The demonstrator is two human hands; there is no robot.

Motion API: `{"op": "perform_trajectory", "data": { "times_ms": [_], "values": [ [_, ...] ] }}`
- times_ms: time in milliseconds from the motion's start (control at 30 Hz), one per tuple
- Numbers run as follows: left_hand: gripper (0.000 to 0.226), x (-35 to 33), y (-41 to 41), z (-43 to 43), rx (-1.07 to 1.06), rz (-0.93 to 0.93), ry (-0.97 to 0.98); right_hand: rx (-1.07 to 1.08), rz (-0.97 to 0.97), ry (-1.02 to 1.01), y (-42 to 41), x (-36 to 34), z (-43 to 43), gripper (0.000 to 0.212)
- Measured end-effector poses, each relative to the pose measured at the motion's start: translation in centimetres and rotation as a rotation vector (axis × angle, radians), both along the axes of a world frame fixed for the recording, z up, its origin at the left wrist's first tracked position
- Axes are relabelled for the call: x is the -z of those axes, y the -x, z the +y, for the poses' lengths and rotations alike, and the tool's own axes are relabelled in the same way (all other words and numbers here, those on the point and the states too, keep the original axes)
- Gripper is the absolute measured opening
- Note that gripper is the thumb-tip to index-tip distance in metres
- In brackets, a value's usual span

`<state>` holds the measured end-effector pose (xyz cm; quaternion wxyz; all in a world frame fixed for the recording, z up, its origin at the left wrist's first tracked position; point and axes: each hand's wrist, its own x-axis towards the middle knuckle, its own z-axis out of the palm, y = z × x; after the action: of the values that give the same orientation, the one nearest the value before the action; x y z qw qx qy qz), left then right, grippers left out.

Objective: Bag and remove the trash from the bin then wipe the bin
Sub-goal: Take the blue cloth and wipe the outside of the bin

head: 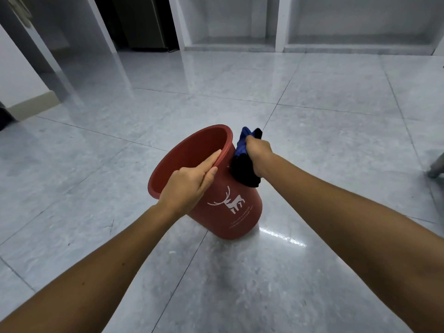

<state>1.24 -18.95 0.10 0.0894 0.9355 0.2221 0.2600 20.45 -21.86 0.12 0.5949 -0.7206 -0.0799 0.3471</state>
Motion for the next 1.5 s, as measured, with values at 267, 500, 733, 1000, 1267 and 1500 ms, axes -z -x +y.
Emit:
{"op": "perform_trajectory", "data": {
  "times_ms": [267, 500, 733, 1000, 1267, 1500],
  "values": [
    [0.041, -0.4, -0.9, 1.8, -0.100, -0.068, 0.239, -0.073, -0.113, 0.136, 0.9, 3.3, -2.7, 0.034],
    [0.044, -0.1, -1.7, 2.5, -0.094, -0.084, 0.418, -0.280, -0.500, -0.187, 1.5, -0.9, -0.5, 0.025],
    [0.038, -0.5, -0.7, 2.5, -0.113, -0.101, 0.460, -0.298, -0.426, 0.293, 0.2, 4.4, -3.7, 0.040],
    [0.042, -0.3, -2.3, 2.4, -0.094, -0.033, 0.424, -0.300, -0.562, -0.073, 0.6, -1.0, -0.8, 0.031],
    [0.041, -0.3, -1.0, 2.8, -0.136, -0.061, 0.436, -0.356, -0.545, 0.190, 0.1, 5.1, -4.7, 0.029],
    [0.043, -0.8, -2.3, 2.8, -0.149, -0.035, 0.423, -0.374, -0.426, -0.315, 1.0, 1.2, -2.9, 0.028]
  ]
}}
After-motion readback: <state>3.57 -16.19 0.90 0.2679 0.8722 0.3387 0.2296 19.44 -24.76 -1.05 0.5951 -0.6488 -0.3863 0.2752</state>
